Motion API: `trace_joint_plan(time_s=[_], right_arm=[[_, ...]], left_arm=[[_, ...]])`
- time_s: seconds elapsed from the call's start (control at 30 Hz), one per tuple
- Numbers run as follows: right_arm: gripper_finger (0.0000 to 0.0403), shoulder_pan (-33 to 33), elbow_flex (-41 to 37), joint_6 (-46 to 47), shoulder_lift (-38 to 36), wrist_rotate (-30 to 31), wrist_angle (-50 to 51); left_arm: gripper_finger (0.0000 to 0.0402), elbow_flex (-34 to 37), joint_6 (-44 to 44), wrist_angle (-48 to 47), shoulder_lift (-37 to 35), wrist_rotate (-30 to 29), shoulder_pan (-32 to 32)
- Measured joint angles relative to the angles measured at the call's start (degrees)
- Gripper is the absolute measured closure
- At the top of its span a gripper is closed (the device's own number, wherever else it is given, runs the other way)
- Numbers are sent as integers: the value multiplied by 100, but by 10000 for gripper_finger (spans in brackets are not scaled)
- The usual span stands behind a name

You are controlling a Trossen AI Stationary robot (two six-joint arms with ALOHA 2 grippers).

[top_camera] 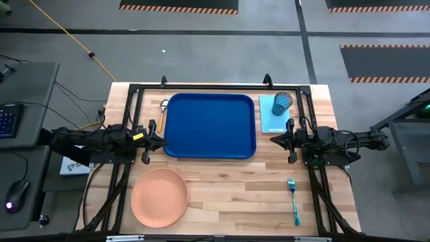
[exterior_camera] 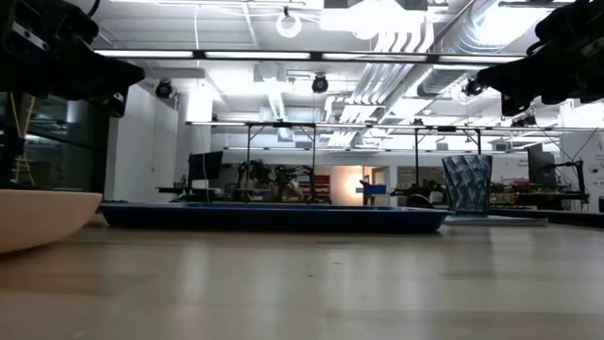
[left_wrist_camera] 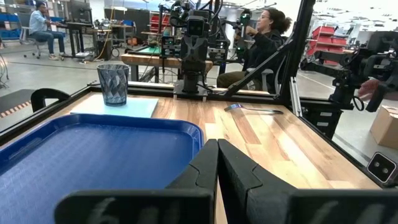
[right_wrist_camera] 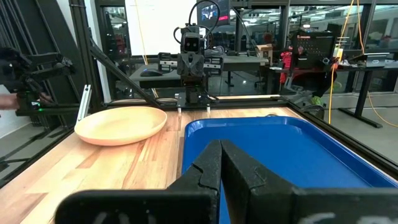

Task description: Pick and place plate/cup/fork/spoon on tray

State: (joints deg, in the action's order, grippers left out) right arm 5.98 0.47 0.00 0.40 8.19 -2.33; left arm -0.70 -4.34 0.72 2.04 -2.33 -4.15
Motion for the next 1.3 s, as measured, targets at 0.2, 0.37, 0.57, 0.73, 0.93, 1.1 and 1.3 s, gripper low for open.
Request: trace_joint_plan(time_s=[0.2, 0.37, 0.57, 0.73, 0.93, 1.1, 1.3], right_arm=[[403, 0, 0, -2, 0, 21, 0], [403, -1, -1, -2, 0, 28, -1], [403, -1, -2, 0, 0, 26, -1], [403, -1, -1, 0, 0, 26, 0], [403, -1, -1, -221, 2, 25, -577], [402, 0, 1, -633, 223, 203, -2506], [358, -97, 987, -889, 1291, 1956, -1545]], left_arm=[[401, -1, 0, 1, 0, 0, 0], [401, 0, 0, 1, 0, 0, 0], [401, -1, 0, 1, 0, -2, -2], [401, 1, 0, 1, 0, 0, -2], [401, 0, 0, 1, 0, 0, 0], [401, 1, 0, 1, -2, -2, 1], [401, -1, 0, -1, 0, 0, -1]])
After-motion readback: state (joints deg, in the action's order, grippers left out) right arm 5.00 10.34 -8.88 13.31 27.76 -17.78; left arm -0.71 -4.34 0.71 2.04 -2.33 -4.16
